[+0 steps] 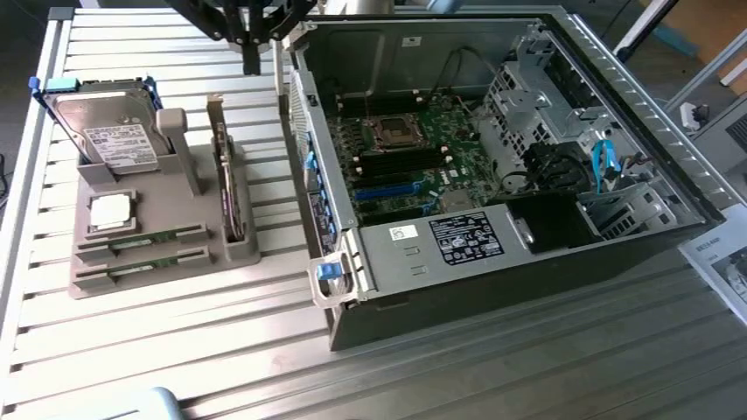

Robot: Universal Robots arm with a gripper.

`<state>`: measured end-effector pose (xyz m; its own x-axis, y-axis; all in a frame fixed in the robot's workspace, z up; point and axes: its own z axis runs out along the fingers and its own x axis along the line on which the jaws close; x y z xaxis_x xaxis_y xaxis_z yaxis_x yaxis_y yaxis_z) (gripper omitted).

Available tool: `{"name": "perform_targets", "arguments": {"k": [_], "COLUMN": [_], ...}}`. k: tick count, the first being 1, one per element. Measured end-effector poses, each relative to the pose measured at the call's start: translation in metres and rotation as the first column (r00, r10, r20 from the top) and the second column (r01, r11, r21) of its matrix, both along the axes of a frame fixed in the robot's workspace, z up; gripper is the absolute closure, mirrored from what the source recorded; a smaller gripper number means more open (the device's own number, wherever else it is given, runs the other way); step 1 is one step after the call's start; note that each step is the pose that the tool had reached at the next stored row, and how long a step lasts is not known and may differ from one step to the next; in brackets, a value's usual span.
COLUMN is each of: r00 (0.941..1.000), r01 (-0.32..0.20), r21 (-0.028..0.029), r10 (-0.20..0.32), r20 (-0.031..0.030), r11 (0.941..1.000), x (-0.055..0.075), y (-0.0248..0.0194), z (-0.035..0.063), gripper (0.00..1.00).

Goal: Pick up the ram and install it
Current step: 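Reach for the ram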

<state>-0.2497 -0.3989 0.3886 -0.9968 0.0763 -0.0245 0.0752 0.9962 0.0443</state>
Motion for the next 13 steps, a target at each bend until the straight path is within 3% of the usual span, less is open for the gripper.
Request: {"name": "perform_targets", "arguments": {"k": [5,9,13], "r00": [1.0000,1.0000,1.0000], "r01": [0.000,0.000,0.000], "r21": [0.0000,0.0000,0.0000], "r10": [0.000,0.000,0.000], "r20": [0.0001,0.0000,0.0000], "r11": [1.0000,1.0000,1.0000], "x": [-0.045,-0.067,-0.098], "y": [0.0000,0.0000,0.0000], "z": [-0.0013,-0.0020,-0.0029], "gripper": [0.87,0.87,0.87]}}
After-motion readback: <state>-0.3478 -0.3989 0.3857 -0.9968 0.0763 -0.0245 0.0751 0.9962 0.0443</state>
